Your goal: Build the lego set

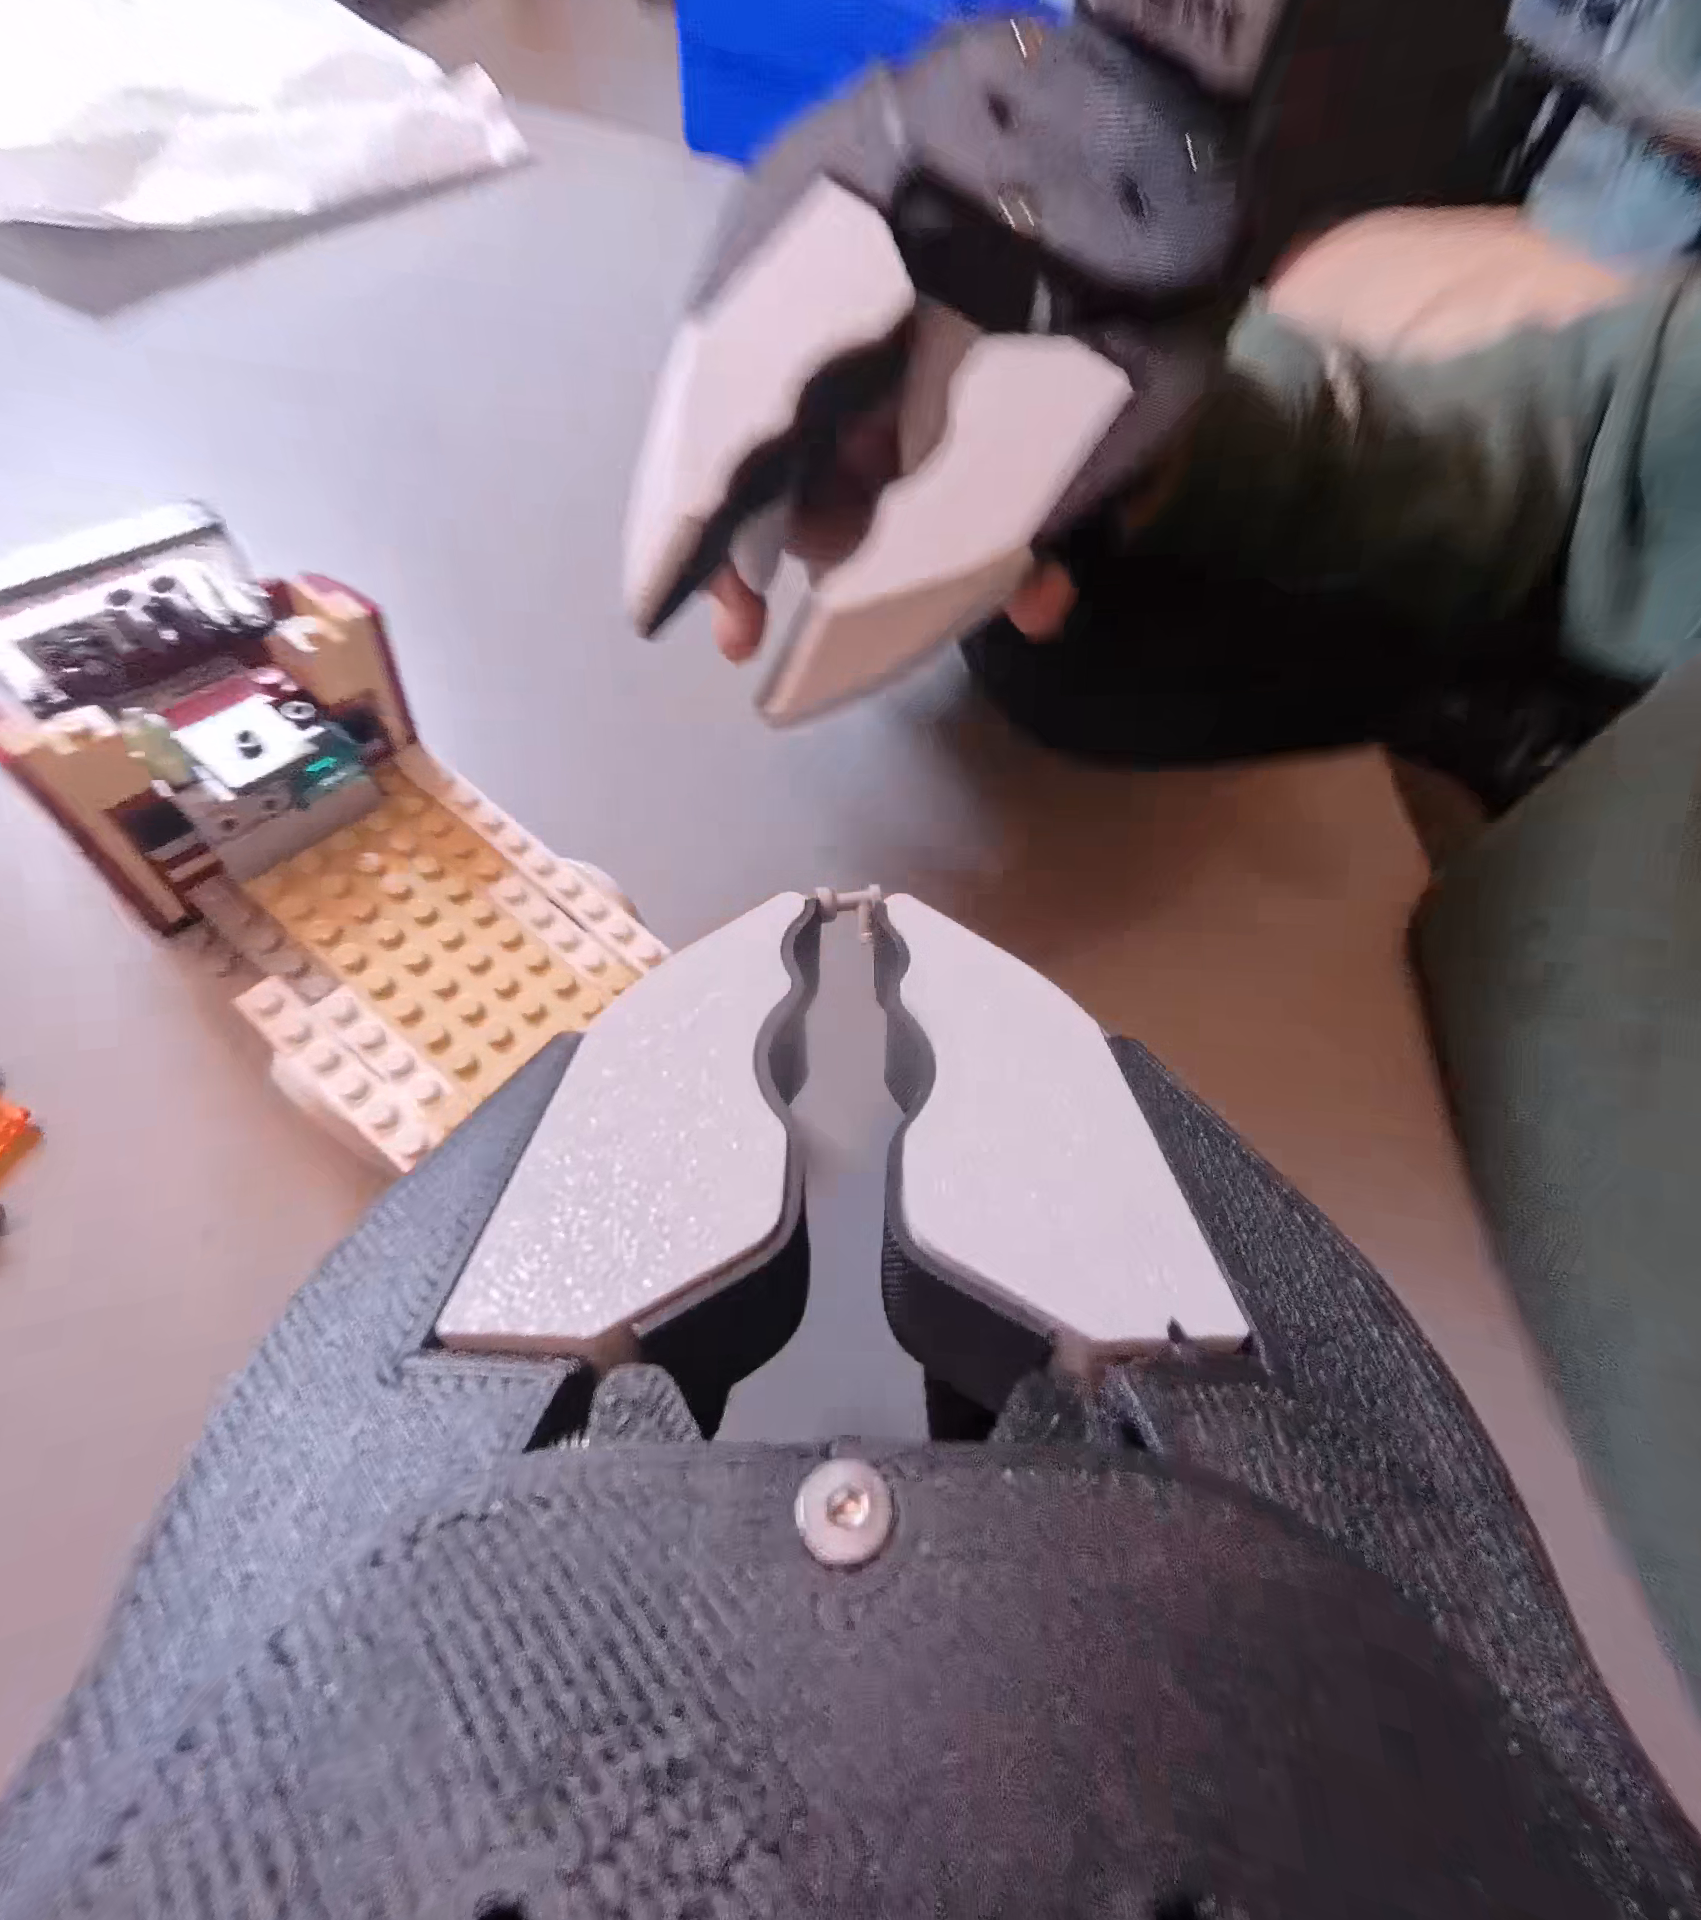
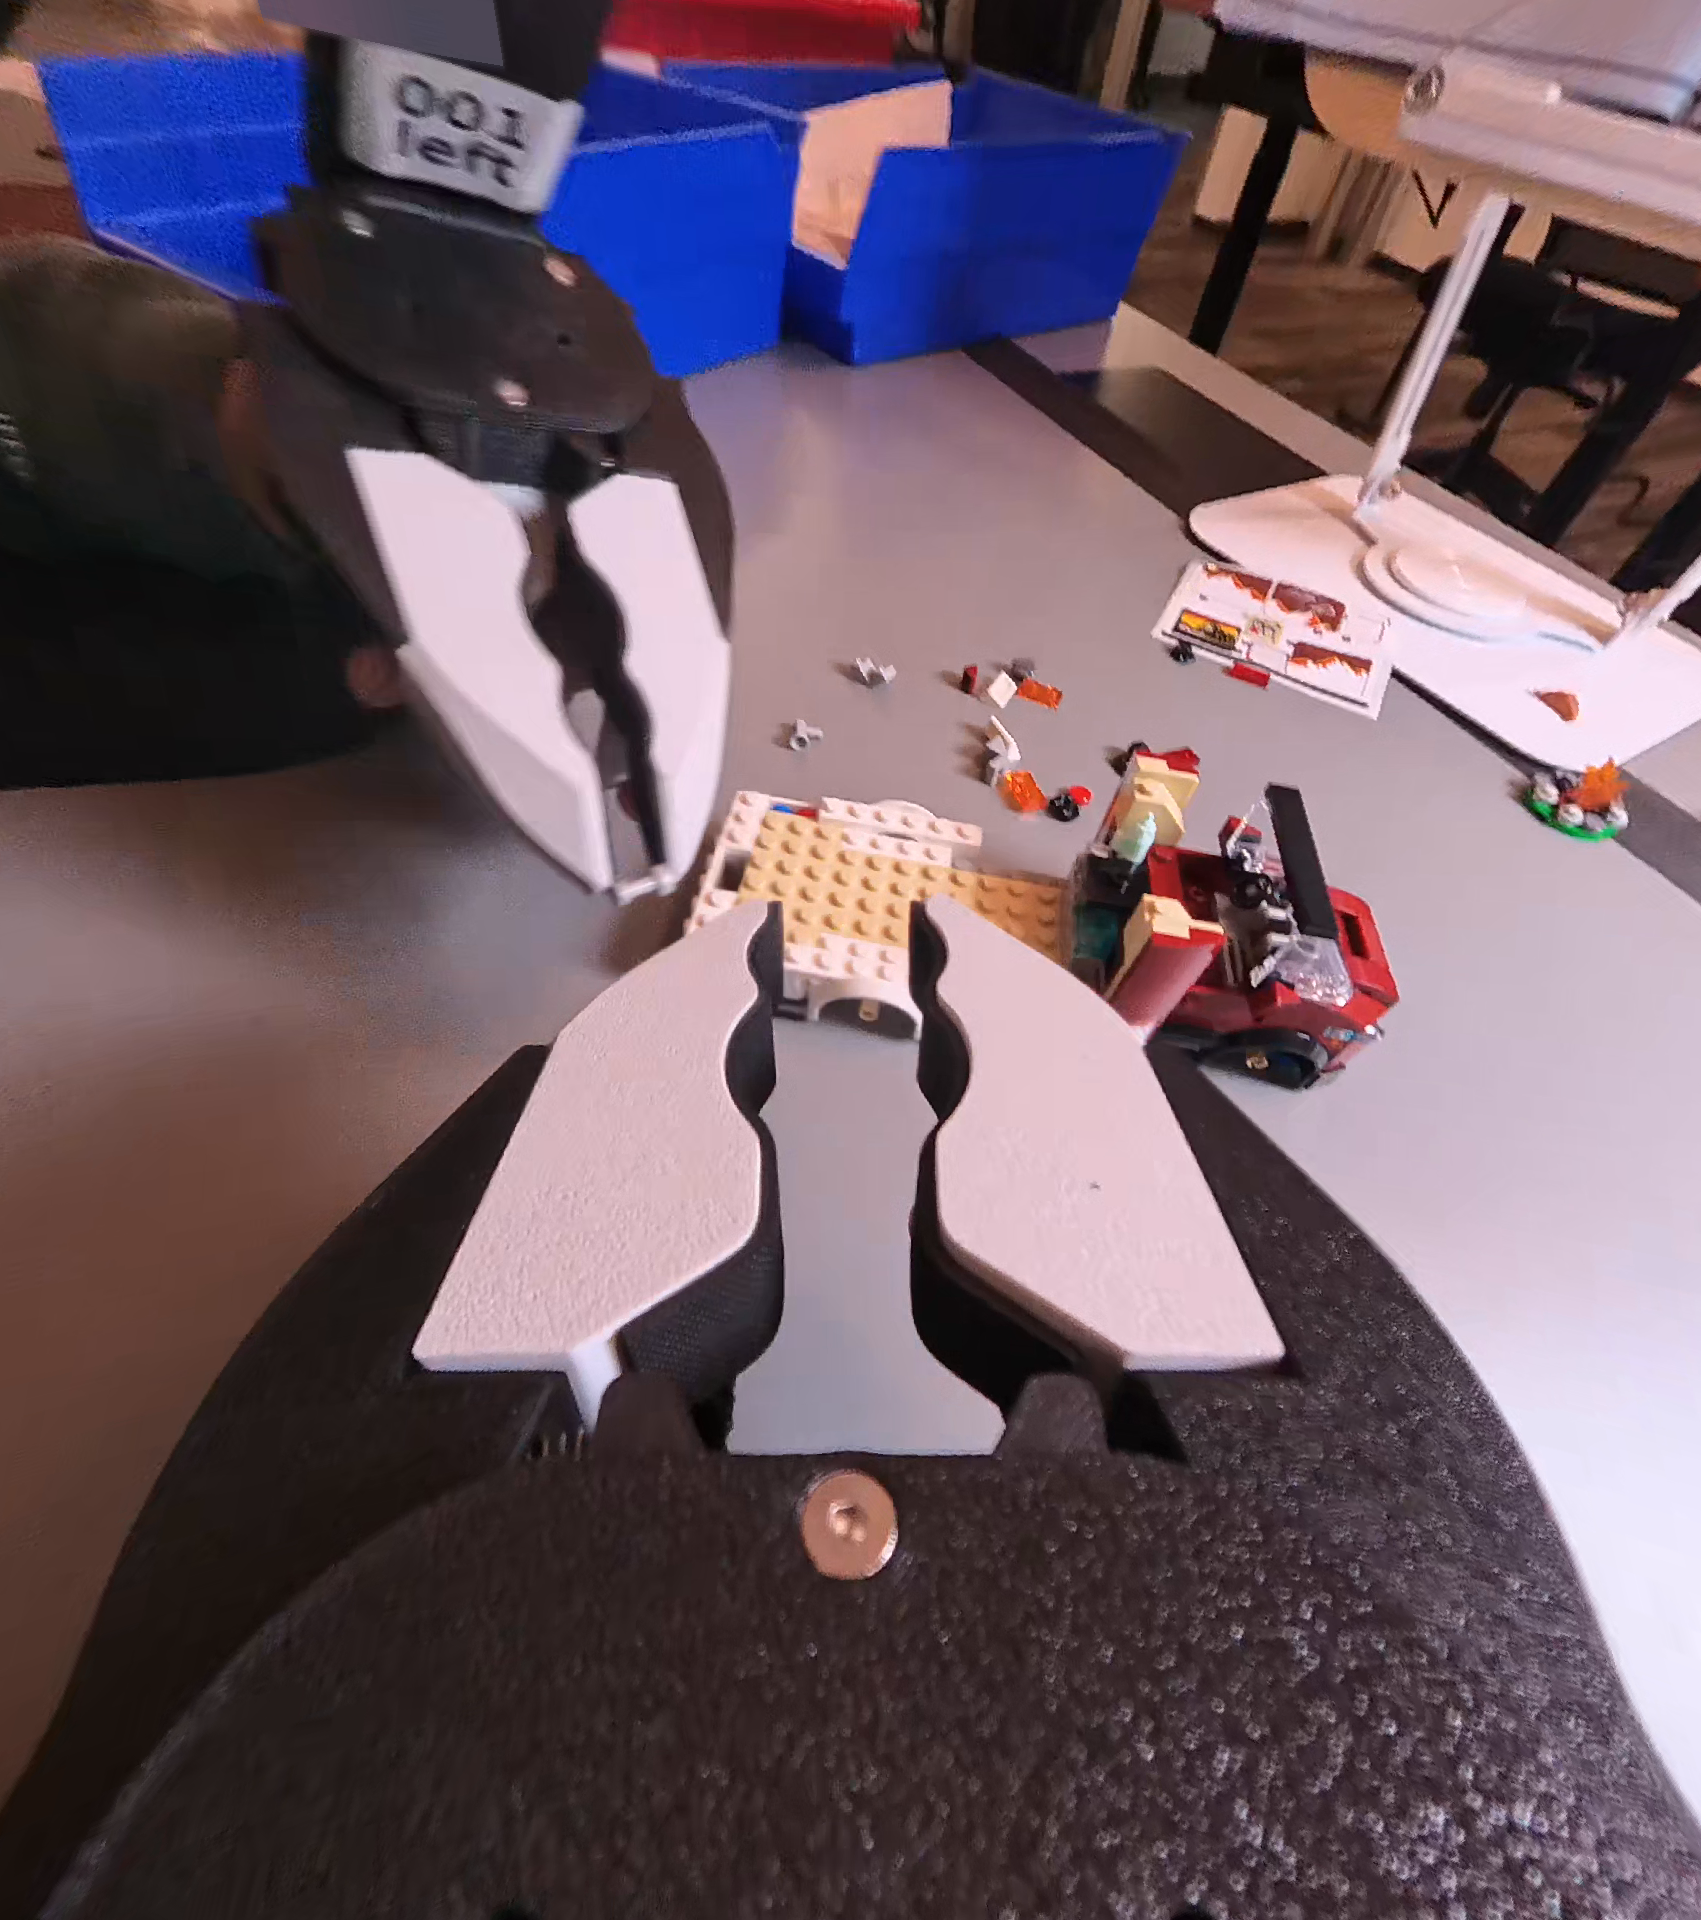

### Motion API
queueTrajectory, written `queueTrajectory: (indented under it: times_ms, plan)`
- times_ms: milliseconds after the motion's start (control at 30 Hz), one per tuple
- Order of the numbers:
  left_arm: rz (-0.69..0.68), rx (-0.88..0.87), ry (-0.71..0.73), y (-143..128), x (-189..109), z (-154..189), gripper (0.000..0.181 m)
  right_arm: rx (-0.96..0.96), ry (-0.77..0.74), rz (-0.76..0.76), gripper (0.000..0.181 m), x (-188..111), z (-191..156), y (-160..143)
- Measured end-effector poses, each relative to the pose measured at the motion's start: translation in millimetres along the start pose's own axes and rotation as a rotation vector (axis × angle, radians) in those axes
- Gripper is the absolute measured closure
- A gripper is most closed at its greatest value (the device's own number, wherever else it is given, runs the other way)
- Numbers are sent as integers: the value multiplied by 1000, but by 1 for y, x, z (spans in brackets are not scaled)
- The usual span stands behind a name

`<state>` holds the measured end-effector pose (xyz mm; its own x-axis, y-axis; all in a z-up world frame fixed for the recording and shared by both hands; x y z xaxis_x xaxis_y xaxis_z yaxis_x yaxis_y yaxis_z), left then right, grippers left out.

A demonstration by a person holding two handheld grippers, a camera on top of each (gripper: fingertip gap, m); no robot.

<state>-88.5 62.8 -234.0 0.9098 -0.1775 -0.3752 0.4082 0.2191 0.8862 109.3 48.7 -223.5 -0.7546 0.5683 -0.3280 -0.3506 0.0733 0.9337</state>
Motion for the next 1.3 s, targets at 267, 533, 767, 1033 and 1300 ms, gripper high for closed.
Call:
queueTrajectory:
  times_ms: [267,533,767,1033,1300]
  plan:
    - [367,-342,-125,3,-23,-23,172,-48,63,93,165,0,-15,8]
    - [415,-451,-197,-4,-19,-29,172,-75,44,132,173,8,-25,13]
    - [443,-503,-215,-9,-20,-33,172,-57,22,133,179,11,-23,11]
    - [453,-541,-250,-11,-18,-35,172,-56,11,155,173,11,-23,13]
    - [430,-552,-282,-12,-13,-33,171,-87,31,147,170,14,-28,13]
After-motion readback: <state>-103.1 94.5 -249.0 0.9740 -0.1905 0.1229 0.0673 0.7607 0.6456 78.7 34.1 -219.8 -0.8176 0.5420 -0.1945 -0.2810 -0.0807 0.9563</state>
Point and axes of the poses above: each gripper's, where its closed fingertips meet, x out along the fingers, y out of its top, z = x × y across the jaws, the point moved 10 cm from there along -x, back along the fingers, and after that the axes turned 8 degrees about -y, right-handed, at the moved point
